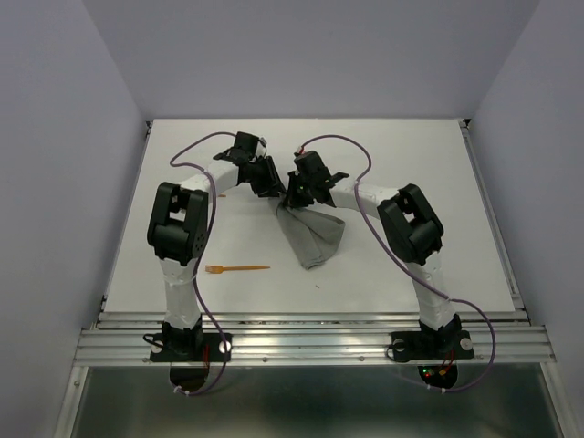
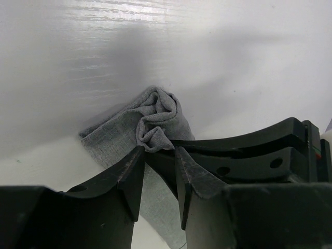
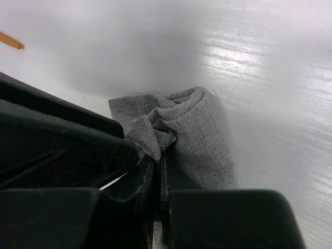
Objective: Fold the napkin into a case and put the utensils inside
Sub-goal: Fold the 2/3-rectangle-folded napkin at the center of the board.
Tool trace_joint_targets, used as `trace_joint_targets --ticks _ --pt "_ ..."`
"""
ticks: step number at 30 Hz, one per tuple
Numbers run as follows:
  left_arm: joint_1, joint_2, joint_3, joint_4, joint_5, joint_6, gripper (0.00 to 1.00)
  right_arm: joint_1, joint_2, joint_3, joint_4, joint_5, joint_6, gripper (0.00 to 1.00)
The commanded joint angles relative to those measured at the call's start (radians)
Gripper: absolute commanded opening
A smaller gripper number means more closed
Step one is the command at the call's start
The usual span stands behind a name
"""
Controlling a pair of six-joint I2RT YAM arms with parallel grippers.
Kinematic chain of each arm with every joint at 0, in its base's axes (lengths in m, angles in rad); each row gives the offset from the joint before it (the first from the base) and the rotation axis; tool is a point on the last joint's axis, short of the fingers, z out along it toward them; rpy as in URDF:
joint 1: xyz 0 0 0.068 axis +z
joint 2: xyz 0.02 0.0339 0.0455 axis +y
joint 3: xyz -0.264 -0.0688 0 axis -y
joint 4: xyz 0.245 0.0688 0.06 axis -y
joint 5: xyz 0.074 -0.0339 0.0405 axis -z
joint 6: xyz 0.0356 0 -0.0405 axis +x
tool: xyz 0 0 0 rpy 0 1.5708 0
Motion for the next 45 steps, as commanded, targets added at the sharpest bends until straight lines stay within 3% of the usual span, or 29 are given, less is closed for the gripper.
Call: trace_joint_targets --ticks 1,11,12,13,16,19,21,22,24,26,38,42,45 --pt "-0.005 0.019 0.027 0.014 0.024 -0.009 0.41 0.016 0.005 -0.025 -0.018 -0.003 -0.035 0.01" --pt "-0.006 0.078 0.052 0.008 0.018 -0.014 0.37 0.016 0.002 -0.022 -0.021 -0.02 -0.043 0.01" --pt "-0.006 0.084 0.053 0.008 0.017 -0.017 0.34 0.016 0.002 -0.022 -0.022 -0.02 -0.043 0.01" --pt "-0.006 0.087 0.055 0.007 0.018 -0.015 0.23 0.016 0.0 -0.022 -0.025 -0.02 -0.043 0.01" --pt "-0.006 0.091 0.055 0.002 0.017 -0.012 0.0 0.016 -0.011 -0.027 -0.03 -0.016 -0.046 0.01" --pt "-0.006 0.087 0.046 0.01 0.017 -0.006 0.0 0.016 -0.021 -0.022 -0.05 -0.008 -0.058 0.01" --pt "-0.005 0.085 0.04 0.011 0.015 0.001 0.0 0.016 -0.041 -0.03 -0.057 0.006 -0.067 0.08" --pt "-0.005 0.087 0.038 0.01 0.012 0.006 0.0 0.016 -0.075 -0.036 -0.059 0.015 -0.07 0.21" --pt "-0.002 0.085 0.029 0.01 0.011 0.02 0.0 0.016 -0.113 -0.053 -0.061 0.044 -0.084 0.33" --pt "0.001 0.085 0.017 0.011 0.007 0.027 0.0 0.016 -0.17 -0.074 -0.062 0.061 -0.093 0.52" --pt "0.004 0.082 -0.005 0.027 0.02 0.044 0.0 -0.03 -0.365 -0.214 -0.071 0.164 -0.093 0.73" --pt "0.006 0.081 -0.005 0.027 0.024 0.046 0.0 -0.053 -0.451 -0.362 -0.08 0.152 -0.112 0.83" --pt "0.007 0.078 -0.011 0.028 0.024 0.049 0.0 -0.112 -0.534 -0.456 -0.071 0.051 -0.101 0.87"
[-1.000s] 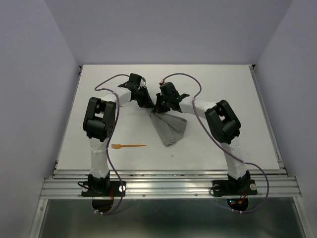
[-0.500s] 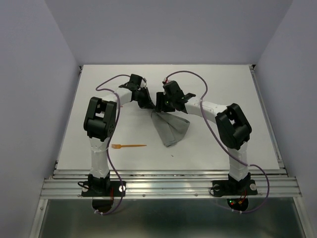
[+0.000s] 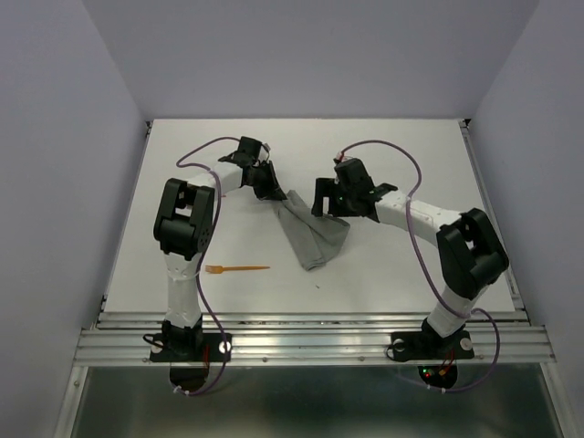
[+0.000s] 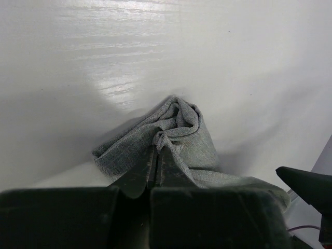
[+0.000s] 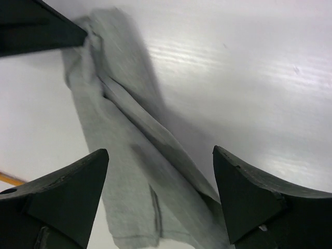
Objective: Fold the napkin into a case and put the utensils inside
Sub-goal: Fold the 2/3-rectangle-folded napkin at the center of the board.
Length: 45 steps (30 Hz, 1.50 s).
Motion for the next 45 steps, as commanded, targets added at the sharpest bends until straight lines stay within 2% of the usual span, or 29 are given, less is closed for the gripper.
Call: trace_joint_targets --ticks 1,7,10,12,13,16,21,22,26,31,35,42,45 --pt "0.005 -0.007 -0.023 0.001 -0.001 0.034 0.0 -0.065 -0.122 -0.153 0.012 -0.094 -0.005 0.9" --pt "0.005 -0.008 -0.026 0.001 0.002 0.035 0.0 -0.09 -0.193 -0.291 0.078 -0.206 -0.013 0.95" --pt "0.005 -0.014 -0.03 0.002 0.0 0.035 0.0 -0.09 -0.199 -0.311 0.103 -0.248 -0.007 0.93" --pt "0.005 -0.017 -0.032 0.002 -0.001 0.035 0.0 -0.09 -0.207 -0.328 0.127 -0.292 0.0 0.87" --pt "0.005 -0.017 -0.032 0.002 -0.003 0.034 0.0 -0.09 -0.217 -0.337 0.144 -0.307 0.0 0.79" --pt "0.005 -0.017 -0.03 0.002 -0.003 0.031 0.0 -0.09 -0.236 -0.348 0.169 -0.309 0.006 0.64" --pt "0.005 -0.017 -0.03 0.002 -0.003 0.029 0.0 -0.09 -0.256 -0.356 0.175 -0.309 0.0 0.51" --pt "0.005 -0.016 -0.03 0.002 -0.003 0.031 0.0 -0.09 -0.259 -0.356 0.176 -0.306 -0.002 0.43" --pt "0.005 -0.014 -0.027 0.002 0.0 0.028 0.0 -0.09 -0.27 -0.354 0.173 -0.294 0.0 0.22" --pt "0.005 -0.011 -0.021 -0.002 -0.003 0.029 0.0 -0.056 -0.271 -0.333 0.132 -0.256 -0.036 0.09" --pt "0.005 -0.01 -0.021 -0.004 -0.003 0.029 0.0 -0.005 -0.273 -0.319 0.103 -0.179 -0.074 0.04" --pt "0.005 -0.008 -0.02 -0.004 -0.004 0.026 0.0 0.15 -0.248 -0.29 0.046 0.005 -0.123 0.02" --pt "0.005 -0.007 -0.015 -0.005 -0.003 0.026 0.0 0.18 -0.228 -0.284 0.037 0.064 -0.137 0.02"
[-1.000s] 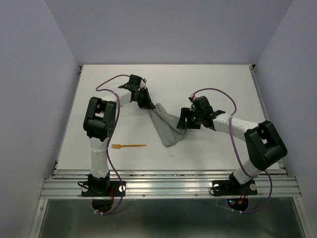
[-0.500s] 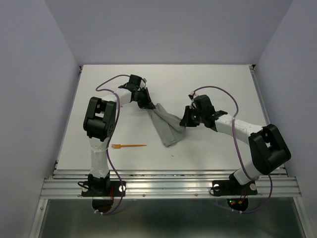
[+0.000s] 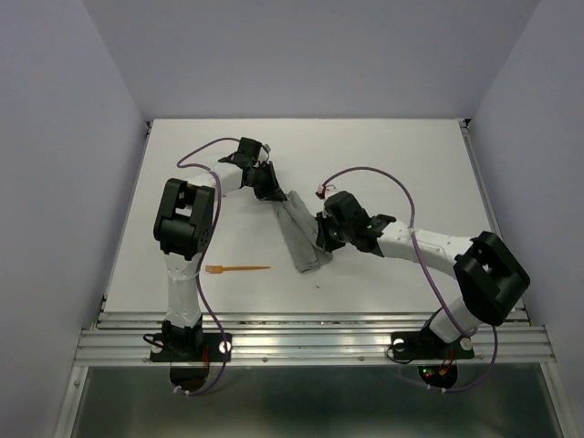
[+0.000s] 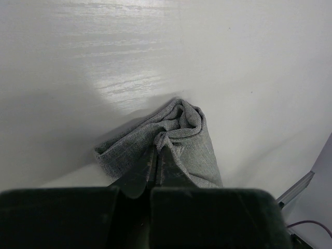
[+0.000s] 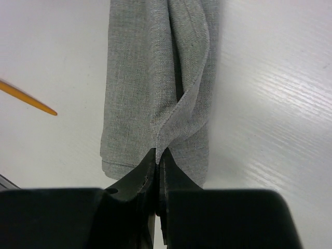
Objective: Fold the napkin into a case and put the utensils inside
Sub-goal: Fold the 2/3-rectangle-folded napkin at the center of the board, then smooth out the 2/3-rectangle-folded napkin at the center of the board.
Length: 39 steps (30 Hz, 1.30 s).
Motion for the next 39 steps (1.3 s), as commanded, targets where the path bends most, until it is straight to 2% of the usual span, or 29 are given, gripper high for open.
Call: trace_joint_targets --ticks 1,6,8,9,10,13,16,19,20,22,27,31,32,35,37,39 --pt "0.005 -0.005 -0.003 -0.02 -0.012 0.019 0.0 0.059 0.014 0.043 -0.032 0.146 -0.045 0.02" --pt "0.005 -0.002 0.003 -0.021 -0.011 0.019 0.0 0.142 0.07 0.049 -0.041 0.247 -0.071 0.02" --pt "0.007 0.001 0.003 -0.021 -0.011 0.019 0.0 0.18 0.106 0.049 -0.04 0.29 -0.078 0.06" --pt "0.007 0.003 0.002 -0.021 -0.011 0.019 0.0 0.192 0.117 0.05 -0.04 0.307 -0.078 0.1" --pt "0.007 0.003 0.0 -0.02 -0.011 0.019 0.0 0.203 0.134 0.052 -0.041 0.325 -0.081 0.23" --pt "0.007 0.003 -0.003 -0.018 -0.009 0.021 0.0 0.221 0.137 0.061 -0.057 0.328 -0.078 0.48" --pt "0.007 0.0 -0.005 -0.018 -0.009 0.022 0.0 0.221 0.096 0.053 -0.072 0.385 -0.064 0.61" --pt "0.007 0.001 -0.005 -0.017 -0.008 0.024 0.0 0.221 0.018 0.05 -0.086 0.433 -0.073 0.8" --pt "0.007 0.001 -0.006 -0.017 -0.008 0.025 0.0 0.221 -0.014 0.053 -0.093 0.442 -0.078 0.82" --pt "0.007 0.001 -0.009 -0.014 -0.008 0.025 0.0 0.212 -0.039 0.059 -0.098 0.451 -0.079 0.84" --pt "0.007 0.001 -0.014 -0.009 -0.003 0.025 0.0 0.151 -0.047 0.098 -0.094 0.364 -0.044 0.84" --pt "0.007 0.0 -0.014 -0.011 -0.002 0.027 0.0 0.139 -0.016 0.122 -0.081 0.325 -0.022 0.73" --pt "0.007 -0.001 -0.012 -0.014 -0.003 0.028 0.0 0.139 -0.004 0.133 -0.077 0.321 -0.013 0.64" --pt "0.007 -0.004 -0.012 -0.014 -0.002 0.028 0.0 0.119 0.014 0.138 -0.063 0.319 0.001 0.49" --pt "0.007 -0.005 -0.014 -0.014 -0.003 0.028 0.0 0.099 0.027 0.127 -0.04 0.284 0.016 0.46" --pt "0.005 -0.005 -0.014 -0.014 -0.003 0.028 0.0 0.064 0.042 0.121 -0.026 0.233 0.031 0.48"
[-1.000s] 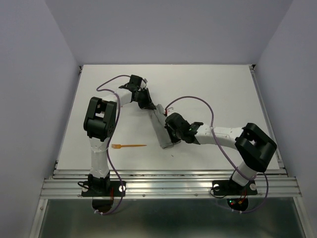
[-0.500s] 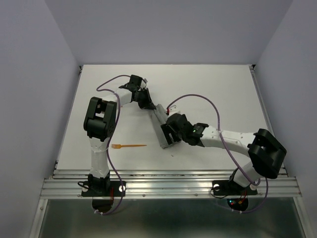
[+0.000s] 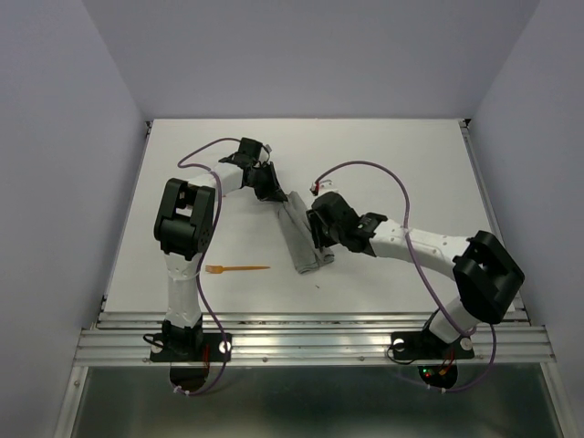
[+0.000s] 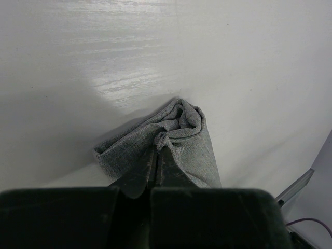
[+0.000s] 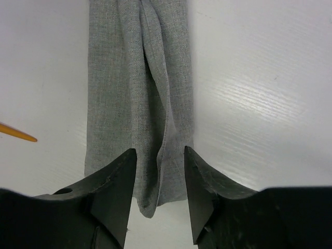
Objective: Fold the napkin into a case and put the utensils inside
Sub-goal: Smooth out the 2/3-rectangle-folded napkin at the center of the board.
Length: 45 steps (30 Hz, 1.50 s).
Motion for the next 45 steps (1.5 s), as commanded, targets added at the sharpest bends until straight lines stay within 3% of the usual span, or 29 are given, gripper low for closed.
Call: trace_joint_targets --ticks 1,2,3,6,10,13,22,27,31,32,35,37,42,45 --pt "0.007 -0.005 -0.014 -0.011 -0.011 0.029 0.0 -0.052 0.029 0.019 0.072 -0.108 0.043 0.51" --pt "0.007 -0.007 -0.015 -0.011 -0.009 0.029 0.0 -0.052 0.036 0.017 0.084 -0.121 0.041 0.58" --pt "0.007 -0.005 -0.015 -0.011 -0.011 0.027 0.0 -0.052 0.052 0.022 0.086 -0.135 0.04 0.59" --pt "0.007 -0.005 -0.015 -0.011 -0.011 0.027 0.0 -0.052 0.064 0.026 0.107 -0.204 0.021 0.52" --pt "0.007 -0.007 -0.014 -0.012 -0.014 0.027 0.0 -0.052 0.066 0.028 0.121 -0.221 0.012 0.25" --pt "0.005 -0.005 -0.014 -0.012 -0.012 0.026 0.0 -0.052 0.072 0.028 0.123 -0.215 0.012 0.12" --pt "0.005 0.001 -0.011 -0.012 -0.012 0.023 0.0 0.004 0.124 0.031 0.097 -0.201 -0.003 0.07" --pt "0.005 -0.001 -0.006 -0.014 -0.012 0.023 0.0 0.025 0.167 0.025 0.07 -0.198 -0.009 0.14" --pt "0.005 -0.004 -0.003 -0.012 -0.006 0.018 0.0 0.025 0.182 0.009 0.07 -0.192 -0.012 0.25" --pt "0.007 -0.004 -0.003 -0.012 -0.003 0.018 0.0 0.025 0.178 0.009 0.067 -0.19 -0.016 0.33" --pt "0.005 -0.008 -0.002 -0.011 0.0 0.017 0.0 0.025 0.147 0.029 0.048 -0.172 -0.028 0.45" --pt "0.005 -0.01 -0.002 -0.011 0.0 0.018 0.0 0.025 0.127 0.045 0.037 -0.15 -0.035 0.46" --pt "0.005 -0.011 -0.006 -0.006 0.005 0.018 0.0 0.025 0.121 0.13 0.017 -0.074 -0.06 0.59" --pt "0.005 -0.013 -0.009 -0.004 0.008 0.018 0.0 0.014 0.159 0.202 0.012 -0.046 -0.059 0.61"
